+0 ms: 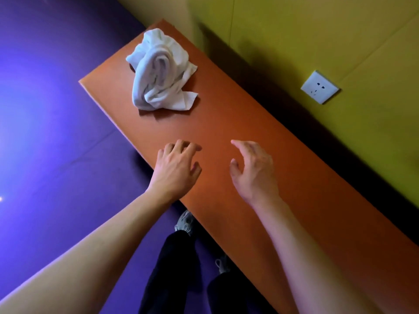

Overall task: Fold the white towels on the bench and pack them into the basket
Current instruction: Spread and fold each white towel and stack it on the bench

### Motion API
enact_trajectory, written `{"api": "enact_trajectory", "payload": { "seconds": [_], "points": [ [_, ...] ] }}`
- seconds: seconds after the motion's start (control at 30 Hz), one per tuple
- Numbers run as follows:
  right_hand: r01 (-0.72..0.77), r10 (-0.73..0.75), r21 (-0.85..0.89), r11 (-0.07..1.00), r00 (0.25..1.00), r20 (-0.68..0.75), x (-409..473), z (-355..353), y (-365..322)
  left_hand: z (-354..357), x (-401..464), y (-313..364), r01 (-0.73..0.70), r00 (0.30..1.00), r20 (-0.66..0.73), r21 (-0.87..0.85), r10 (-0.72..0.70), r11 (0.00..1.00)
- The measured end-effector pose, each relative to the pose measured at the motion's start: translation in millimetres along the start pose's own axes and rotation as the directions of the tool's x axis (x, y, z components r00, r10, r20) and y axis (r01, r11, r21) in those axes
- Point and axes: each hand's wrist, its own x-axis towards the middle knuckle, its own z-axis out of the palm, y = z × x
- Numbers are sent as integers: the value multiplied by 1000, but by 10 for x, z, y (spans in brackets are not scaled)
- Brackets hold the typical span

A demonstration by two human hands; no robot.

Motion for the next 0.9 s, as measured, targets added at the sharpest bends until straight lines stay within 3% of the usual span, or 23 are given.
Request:
{"api": "enact_trajectory", "payload": {
  "seconds": [0.3, 0.53, 0.73, 0.9],
  "points": [
    [-122, 122, 18, 992, 992, -18, 995, 504, -223, 242, 1343, -796, -90, 986, 156, 153, 66, 984],
    [-195, 195, 58, 979, 981, 10, 1263, 853, -162, 414, 2046, -1271, -29, 982, 186, 286, -26, 958],
    [-273, 268, 68, 960, 961, 72, 1228, 878, -61, 535, 2203, -1401, -55, 995, 97, 337, 24, 940],
    [-303, 297, 66, 951, 950, 94, 1150, 777, 29, 445, 2266, -1308, 26, 999, 16, 169, -29, 985]
  ]
}}
